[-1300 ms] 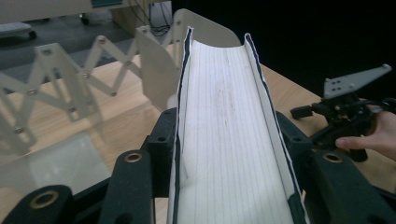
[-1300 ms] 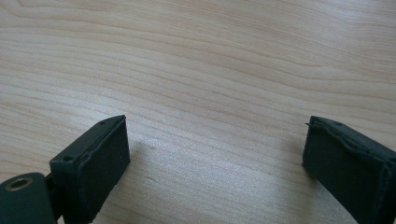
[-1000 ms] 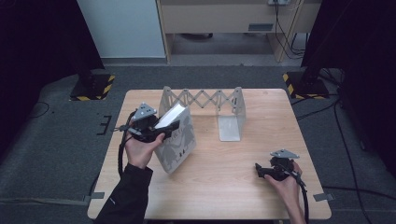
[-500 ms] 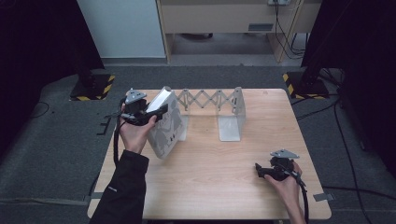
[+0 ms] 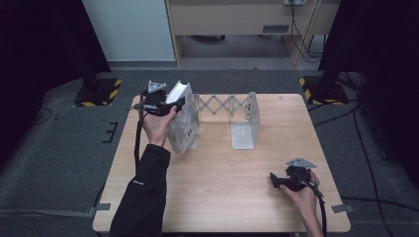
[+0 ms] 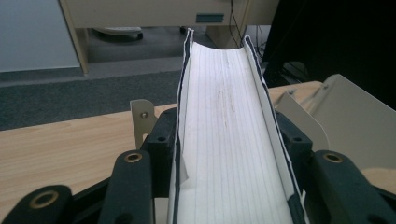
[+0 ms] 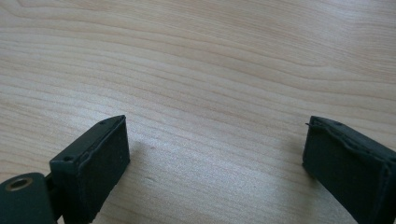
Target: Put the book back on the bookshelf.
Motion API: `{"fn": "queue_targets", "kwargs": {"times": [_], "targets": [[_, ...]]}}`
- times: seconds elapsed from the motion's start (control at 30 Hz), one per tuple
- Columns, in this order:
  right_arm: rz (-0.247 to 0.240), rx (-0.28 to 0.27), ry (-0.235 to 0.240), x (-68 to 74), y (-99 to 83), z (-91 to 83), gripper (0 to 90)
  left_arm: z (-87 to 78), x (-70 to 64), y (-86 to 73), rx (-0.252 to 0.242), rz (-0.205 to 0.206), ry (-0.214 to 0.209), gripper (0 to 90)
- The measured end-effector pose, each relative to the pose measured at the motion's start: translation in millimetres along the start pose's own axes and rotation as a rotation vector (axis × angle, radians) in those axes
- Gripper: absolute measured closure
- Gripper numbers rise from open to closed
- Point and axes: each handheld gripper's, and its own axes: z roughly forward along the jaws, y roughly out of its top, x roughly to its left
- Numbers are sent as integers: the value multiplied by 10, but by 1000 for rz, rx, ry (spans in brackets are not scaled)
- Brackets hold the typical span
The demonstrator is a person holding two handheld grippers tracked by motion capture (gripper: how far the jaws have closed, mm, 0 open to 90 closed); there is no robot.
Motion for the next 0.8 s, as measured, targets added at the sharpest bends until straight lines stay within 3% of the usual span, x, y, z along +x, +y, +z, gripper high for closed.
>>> {"fn": "queue_targets", "kwargs": {"times": [0.2, 0.3, 0.8], "targets": [[0, 0, 0, 0, 0, 0, 76, 154, -13, 22, 16, 11, 45, 512], [0, 0, 0, 0, 0, 0, 76, 250, 2, 4, 4, -15, 59, 512], [0, 0, 0, 0, 0, 0, 76, 557, -75, -99, 36, -19, 98, 511]]}}
